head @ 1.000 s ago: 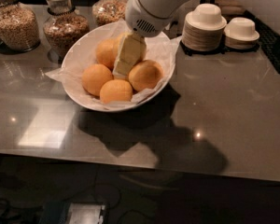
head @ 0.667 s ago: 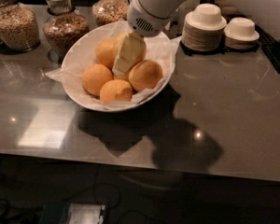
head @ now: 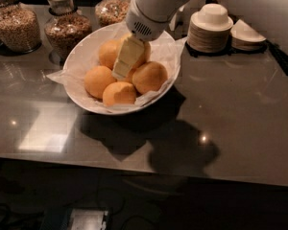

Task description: Pick orange from white bowl

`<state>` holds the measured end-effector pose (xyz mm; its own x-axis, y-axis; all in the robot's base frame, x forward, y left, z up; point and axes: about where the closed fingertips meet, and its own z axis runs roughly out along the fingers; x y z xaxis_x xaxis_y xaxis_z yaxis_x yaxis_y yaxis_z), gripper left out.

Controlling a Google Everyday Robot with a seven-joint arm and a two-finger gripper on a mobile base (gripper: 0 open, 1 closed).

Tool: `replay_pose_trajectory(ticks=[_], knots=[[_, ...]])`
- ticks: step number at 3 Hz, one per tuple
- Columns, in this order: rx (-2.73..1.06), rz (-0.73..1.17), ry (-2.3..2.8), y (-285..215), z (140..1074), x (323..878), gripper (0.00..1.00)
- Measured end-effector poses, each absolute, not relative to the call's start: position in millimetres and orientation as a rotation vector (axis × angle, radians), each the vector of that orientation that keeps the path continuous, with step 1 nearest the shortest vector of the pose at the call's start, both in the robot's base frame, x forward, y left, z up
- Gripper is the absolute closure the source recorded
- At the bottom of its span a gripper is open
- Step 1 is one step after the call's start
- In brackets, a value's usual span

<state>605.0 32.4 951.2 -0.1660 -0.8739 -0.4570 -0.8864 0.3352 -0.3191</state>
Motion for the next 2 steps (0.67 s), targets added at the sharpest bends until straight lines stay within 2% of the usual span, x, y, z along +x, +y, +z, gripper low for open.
replay_pose_trajectory(ticks=[2], knots=[[-1.501,0.034,2.151,39,921,622,0.0]])
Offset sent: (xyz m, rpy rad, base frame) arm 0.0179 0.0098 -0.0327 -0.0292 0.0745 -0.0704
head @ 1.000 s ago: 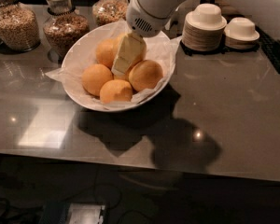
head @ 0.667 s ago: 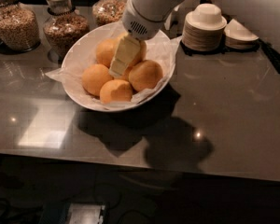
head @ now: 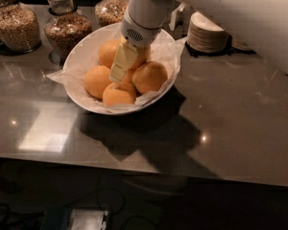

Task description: Pick orange from white bowl

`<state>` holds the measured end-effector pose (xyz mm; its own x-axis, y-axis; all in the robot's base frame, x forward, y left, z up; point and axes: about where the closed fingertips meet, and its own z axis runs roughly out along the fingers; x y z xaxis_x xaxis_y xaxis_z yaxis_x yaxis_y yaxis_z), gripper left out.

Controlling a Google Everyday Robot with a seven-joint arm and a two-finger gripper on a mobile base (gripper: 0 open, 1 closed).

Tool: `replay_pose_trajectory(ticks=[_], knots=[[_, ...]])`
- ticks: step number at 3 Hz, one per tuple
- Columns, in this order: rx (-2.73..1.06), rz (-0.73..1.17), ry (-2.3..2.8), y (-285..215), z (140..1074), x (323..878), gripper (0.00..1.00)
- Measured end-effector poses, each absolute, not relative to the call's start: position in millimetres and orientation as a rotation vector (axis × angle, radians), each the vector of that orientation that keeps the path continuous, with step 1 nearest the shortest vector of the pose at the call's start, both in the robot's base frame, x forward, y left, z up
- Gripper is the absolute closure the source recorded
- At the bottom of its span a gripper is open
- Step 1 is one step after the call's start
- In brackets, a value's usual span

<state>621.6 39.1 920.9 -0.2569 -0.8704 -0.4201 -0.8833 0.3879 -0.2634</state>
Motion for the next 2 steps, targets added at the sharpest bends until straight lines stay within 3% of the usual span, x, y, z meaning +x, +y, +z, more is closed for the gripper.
replay_pose_trajectory(ticks=[1,2], knots=[[-1.501,0.034,2.151,39.1,920.9,621.6,0.0],[-1.501,0.034,2.151,39.1,920.9,621.6,0.19]])
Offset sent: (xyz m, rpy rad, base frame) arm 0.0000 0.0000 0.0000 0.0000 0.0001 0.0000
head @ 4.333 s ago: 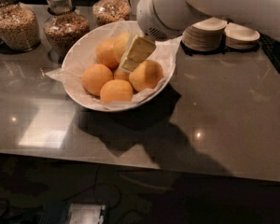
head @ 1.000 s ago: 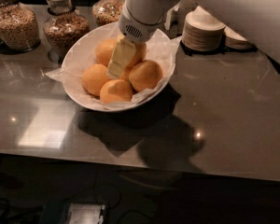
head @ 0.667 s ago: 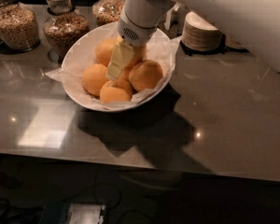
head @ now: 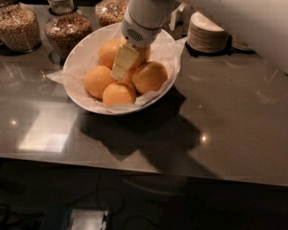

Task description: Pick orange from white bowl

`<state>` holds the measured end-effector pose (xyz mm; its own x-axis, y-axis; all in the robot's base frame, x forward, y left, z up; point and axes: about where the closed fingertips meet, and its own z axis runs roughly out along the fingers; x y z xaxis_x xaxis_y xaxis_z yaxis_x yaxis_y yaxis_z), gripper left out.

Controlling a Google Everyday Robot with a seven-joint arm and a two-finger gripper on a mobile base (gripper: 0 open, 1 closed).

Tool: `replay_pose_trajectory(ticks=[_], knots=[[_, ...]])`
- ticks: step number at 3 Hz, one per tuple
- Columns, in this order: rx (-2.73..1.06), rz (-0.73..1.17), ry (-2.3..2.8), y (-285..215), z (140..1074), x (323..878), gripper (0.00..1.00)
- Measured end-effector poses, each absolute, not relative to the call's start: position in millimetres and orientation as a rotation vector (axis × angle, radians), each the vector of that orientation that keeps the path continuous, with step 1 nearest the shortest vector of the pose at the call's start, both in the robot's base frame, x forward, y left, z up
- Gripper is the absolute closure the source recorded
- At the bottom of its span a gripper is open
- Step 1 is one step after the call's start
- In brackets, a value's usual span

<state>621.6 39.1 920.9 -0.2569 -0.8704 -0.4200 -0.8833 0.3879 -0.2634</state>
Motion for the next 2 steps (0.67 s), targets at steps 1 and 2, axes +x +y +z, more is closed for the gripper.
replay_pose_trajectory(ticks=[1,2], knots=[[-1.501,0.034,2.151,39.1,920.9,621.6,0.42],[-1.501,0.035,2.151,39.1,920.9,621.6,0.66]])
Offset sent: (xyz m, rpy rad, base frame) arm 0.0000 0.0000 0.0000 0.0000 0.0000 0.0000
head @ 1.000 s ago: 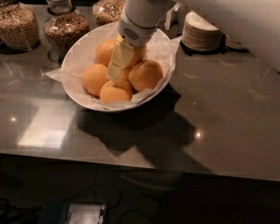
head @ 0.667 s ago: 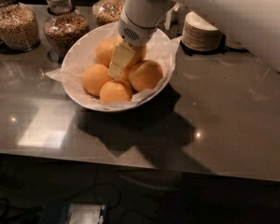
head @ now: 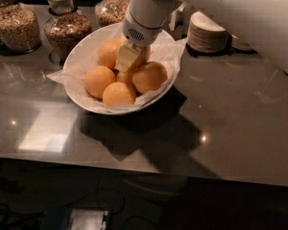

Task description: Pick orange from white bowl

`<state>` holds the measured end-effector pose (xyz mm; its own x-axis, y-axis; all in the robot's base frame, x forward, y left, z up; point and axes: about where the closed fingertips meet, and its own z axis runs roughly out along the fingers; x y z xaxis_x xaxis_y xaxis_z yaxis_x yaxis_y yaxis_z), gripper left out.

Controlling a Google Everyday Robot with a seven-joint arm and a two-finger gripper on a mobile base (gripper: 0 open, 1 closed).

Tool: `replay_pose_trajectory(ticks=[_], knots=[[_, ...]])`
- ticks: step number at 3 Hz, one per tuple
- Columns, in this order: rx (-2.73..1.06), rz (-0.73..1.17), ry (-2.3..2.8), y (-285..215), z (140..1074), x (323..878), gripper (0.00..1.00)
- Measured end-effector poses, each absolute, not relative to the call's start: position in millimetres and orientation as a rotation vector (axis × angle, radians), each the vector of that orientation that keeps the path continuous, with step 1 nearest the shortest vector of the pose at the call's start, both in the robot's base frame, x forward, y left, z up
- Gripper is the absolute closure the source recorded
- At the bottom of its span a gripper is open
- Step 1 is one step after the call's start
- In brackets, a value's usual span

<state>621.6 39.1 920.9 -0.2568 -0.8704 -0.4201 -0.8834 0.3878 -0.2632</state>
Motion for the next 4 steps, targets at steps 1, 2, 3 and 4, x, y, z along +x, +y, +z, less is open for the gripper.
replay_pose_trajectory(ticks=[1,2,3,4], knots=[[-1.512,0.066,2.141,39,918,617,0.97],[-1.513,0.069,2.136,39,920,616,1.0],[-1.511,0.127,2.033,30,930,600,1.0],[-1.511,0.127,2.033,30,930,600,1.0]])
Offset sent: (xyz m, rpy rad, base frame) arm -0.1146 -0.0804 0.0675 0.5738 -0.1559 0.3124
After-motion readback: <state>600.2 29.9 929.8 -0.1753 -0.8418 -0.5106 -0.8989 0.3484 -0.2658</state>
